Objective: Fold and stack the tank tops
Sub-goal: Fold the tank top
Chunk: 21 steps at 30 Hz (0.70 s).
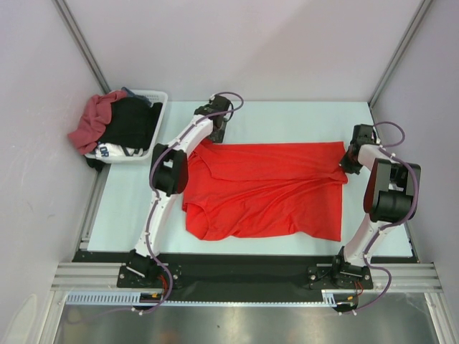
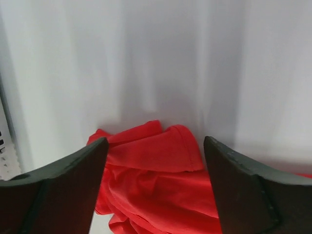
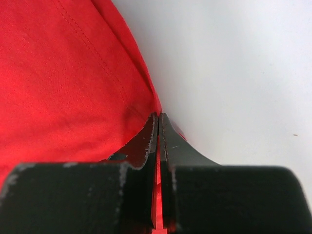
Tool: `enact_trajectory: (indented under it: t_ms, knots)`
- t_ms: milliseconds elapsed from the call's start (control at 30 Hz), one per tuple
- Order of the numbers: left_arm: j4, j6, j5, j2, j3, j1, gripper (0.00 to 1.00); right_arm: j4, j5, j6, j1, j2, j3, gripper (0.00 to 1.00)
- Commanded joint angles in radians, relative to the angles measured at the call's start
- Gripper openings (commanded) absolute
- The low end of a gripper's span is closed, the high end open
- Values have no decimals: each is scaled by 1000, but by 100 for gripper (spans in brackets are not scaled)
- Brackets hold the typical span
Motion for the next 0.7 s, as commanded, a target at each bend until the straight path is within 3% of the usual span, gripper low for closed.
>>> enact_trajectory:
  t_ms: [0, 133, 167, 233, 267, 300, 400, 467, 533, 600, 667]
  knots:
    - [-53, -57, -66, 21, 32, 40, 82, 30, -31, 37, -27, -70, -24, 0]
    - [-50, -119, -63, -5, -17, 112, 65, 67, -51, 68, -82, -130, -75, 0]
    - [-52, -125, -63, -9, -20, 124, 54, 72, -50, 72, -88, -141, -93, 0]
    - [-58, -162, -71, -34, -46, 155, 44, 81, -45, 86, -99, -164, -104, 0]
    - [-57, -180, -84, -51, -66, 167, 31, 78, -38, 92, -104, -168, -109, 0]
    - [-50, -247, -116, -72, -92, 178, 29, 76, -18, 111, -107, -174, -113, 0]
    - [64, -312, -170, -224, -288, 218, 32, 78, 2, 140, -139, -202, -144, 0]
    - [191, -347, -161, -359, -457, 235, 48, 102, -12, 157, -162, -223, -162, 0]
    - [249, -346, -153, -443, -543, 236, 55, 110, -15, 160, -165, -227, -165, 0]
    - [264, -343, -138, -463, -545, 238, 79, 110, -56, 151, -165, -208, -141, 0]
    - [229, -346, -137, -462, -503, 236, 86, 90, -73, 143, -162, -179, -116, 0]
